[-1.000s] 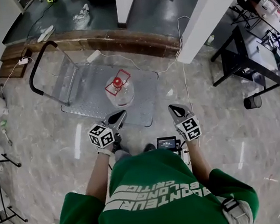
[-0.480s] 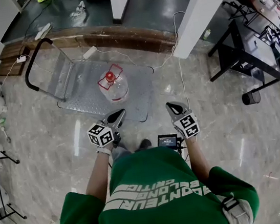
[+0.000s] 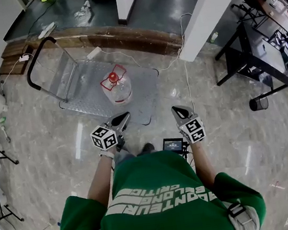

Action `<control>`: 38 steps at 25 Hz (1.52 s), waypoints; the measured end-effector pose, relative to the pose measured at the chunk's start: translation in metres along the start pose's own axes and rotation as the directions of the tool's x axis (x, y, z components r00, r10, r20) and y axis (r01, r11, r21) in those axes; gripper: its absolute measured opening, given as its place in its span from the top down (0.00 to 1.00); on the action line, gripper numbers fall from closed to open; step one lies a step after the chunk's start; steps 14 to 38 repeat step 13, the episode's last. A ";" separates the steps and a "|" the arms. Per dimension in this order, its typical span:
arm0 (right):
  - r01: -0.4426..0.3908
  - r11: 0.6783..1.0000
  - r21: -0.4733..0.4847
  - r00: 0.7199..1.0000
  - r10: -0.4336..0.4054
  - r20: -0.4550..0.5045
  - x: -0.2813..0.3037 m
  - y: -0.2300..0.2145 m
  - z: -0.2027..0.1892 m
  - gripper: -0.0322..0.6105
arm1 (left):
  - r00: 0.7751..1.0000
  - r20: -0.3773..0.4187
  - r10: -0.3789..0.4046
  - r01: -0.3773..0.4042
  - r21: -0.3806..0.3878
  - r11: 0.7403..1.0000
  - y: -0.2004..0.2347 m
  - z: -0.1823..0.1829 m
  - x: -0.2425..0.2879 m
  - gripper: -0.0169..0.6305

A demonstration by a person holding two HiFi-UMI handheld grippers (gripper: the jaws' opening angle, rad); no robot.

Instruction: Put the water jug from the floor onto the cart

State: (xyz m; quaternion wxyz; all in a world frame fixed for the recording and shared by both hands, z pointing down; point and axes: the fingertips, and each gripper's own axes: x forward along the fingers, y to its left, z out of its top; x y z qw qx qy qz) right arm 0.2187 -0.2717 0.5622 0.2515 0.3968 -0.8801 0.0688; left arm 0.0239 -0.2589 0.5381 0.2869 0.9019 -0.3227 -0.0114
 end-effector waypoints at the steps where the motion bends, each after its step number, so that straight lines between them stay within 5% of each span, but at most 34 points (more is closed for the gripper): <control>1: -0.001 1.000 0.000 1.000 0.001 0.001 0.000 0.000 0.000 0.96 | 1.000 0.000 0.002 -0.002 0.000 1.000 0.000 -0.001 0.000 0.97; 38: -0.007 1.000 -0.001 1.000 0.007 0.006 -0.001 -0.001 0.000 0.96 | 1.000 -0.004 0.004 -0.004 0.003 1.000 -0.005 -0.001 0.000 0.97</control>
